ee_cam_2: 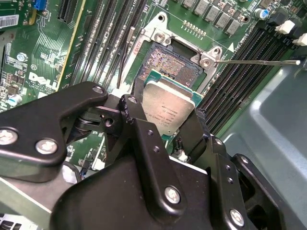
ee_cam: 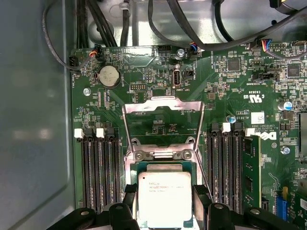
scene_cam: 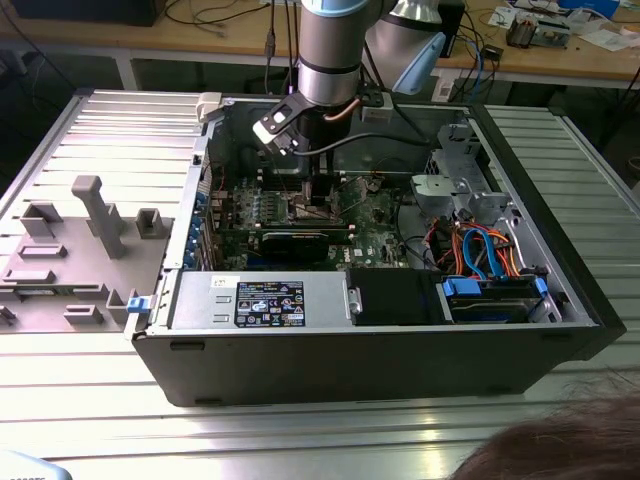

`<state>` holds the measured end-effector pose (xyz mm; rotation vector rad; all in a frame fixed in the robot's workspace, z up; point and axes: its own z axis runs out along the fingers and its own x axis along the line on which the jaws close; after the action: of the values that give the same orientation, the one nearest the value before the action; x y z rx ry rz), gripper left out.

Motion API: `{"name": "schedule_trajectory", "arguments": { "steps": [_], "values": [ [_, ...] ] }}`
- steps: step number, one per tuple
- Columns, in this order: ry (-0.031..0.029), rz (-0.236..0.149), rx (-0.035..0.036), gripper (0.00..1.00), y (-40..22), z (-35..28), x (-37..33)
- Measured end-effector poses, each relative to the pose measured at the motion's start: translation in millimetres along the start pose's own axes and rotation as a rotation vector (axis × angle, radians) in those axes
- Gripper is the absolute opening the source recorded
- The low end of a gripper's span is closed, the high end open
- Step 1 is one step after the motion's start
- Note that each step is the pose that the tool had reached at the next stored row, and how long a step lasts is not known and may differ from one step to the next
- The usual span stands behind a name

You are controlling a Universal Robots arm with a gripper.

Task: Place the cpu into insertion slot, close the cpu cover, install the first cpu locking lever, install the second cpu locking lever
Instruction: 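Install the second cpu locking lever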

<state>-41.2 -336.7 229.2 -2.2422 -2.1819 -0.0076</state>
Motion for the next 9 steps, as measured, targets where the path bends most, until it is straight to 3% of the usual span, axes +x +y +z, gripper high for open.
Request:
{"name": "schedule_trajectory", "arguments": {
  "steps": [9],
  "values": [
    [-0.0005, 0.014, -0.0002, 0.55, -0.1, 0.2, 0.0]
  ]
}}
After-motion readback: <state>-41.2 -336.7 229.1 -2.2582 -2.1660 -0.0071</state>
